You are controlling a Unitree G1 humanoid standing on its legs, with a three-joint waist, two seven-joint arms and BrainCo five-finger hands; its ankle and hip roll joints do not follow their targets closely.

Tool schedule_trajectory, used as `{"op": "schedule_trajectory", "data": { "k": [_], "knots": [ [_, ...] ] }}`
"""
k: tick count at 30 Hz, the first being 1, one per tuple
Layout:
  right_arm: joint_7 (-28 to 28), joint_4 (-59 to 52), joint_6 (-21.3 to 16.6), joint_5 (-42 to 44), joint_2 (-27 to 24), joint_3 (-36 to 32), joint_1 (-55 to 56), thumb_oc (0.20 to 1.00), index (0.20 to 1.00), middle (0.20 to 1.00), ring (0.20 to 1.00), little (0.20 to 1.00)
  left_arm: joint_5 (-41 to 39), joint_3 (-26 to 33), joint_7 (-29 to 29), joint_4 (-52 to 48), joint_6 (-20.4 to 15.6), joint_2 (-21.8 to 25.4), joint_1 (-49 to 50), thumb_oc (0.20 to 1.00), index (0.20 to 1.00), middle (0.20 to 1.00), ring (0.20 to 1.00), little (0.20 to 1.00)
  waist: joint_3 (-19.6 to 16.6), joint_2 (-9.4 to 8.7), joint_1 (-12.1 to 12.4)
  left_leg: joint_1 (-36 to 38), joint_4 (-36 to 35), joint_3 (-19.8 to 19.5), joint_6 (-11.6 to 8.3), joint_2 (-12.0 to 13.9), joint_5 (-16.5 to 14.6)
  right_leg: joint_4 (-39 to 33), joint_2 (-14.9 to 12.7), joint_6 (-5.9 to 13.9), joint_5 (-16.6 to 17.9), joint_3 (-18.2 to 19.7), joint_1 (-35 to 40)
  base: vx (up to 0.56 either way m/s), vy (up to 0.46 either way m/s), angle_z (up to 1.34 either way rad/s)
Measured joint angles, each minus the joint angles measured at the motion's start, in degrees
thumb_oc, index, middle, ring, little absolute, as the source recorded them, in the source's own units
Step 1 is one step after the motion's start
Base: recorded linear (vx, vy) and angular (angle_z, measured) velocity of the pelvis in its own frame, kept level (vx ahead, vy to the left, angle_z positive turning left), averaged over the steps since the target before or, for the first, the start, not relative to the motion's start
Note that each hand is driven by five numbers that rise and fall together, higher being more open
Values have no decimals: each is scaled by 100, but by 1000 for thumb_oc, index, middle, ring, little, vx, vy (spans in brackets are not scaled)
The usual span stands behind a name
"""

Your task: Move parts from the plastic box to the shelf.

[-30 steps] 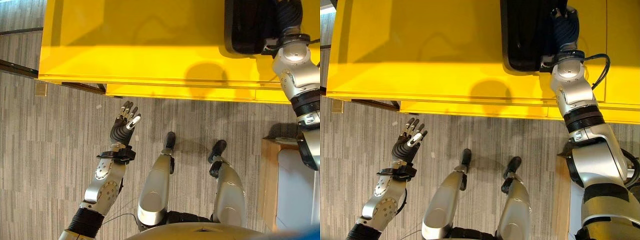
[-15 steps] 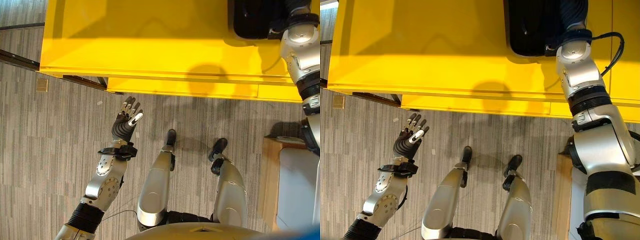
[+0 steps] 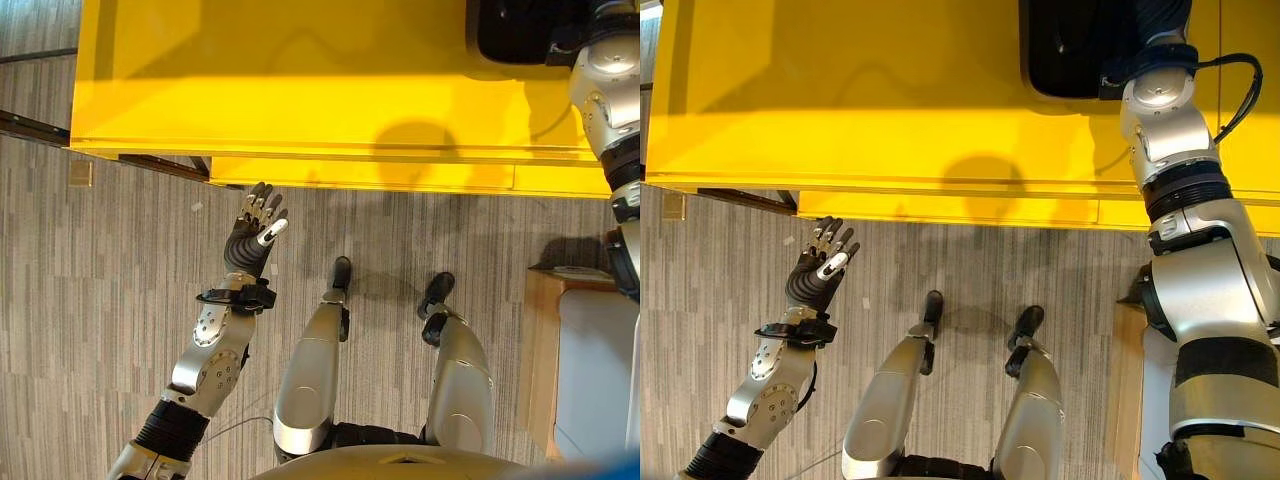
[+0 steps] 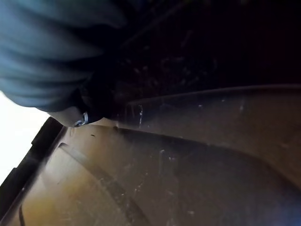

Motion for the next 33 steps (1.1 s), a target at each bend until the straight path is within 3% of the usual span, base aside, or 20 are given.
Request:
{"op": "schedule_trajectory", "data": {
  "k": [12,13,14,33],
  "knots": [
    [-42,214,-35,1,1,7,0,200,200,200,200,200,-2,-2,33,0,-11,0,-6,1000,1000,1000,1000,1000,1,10,4,-2,1,1,1,-17,1,10,-18,0,0,4,-6,0,0,0],
    [-42,214,-35,2,3,18,0,454,454,454,454,454,-2,-3,33,0,-15,0,-6,1000,1000,1000,1000,1000,1,10,2,-2,2,2,1,-17,1,10,-18,0,0,4,-6,0,0,0],
    [-42,214,-35,4,4,14,0,1000,1000,1000,1000,1000,-2,-3,33,0,-26,0,-6,1000,1000,1000,1000,1000,1,10,1,-5,2,2,1,-17,0,10,-18,0,0,4,-9,0,0,0],
    [-202,-282,-63,-138,20,76,-73,1000,1000,1000,1000,1000,2,-1,157,-50,-119,5,-27,1000,1000,1000,1000,1000,0,11,-58,0,16,26,1,6,0,7,18,-4,3,47,-22,0,0,0]
  ]
}}
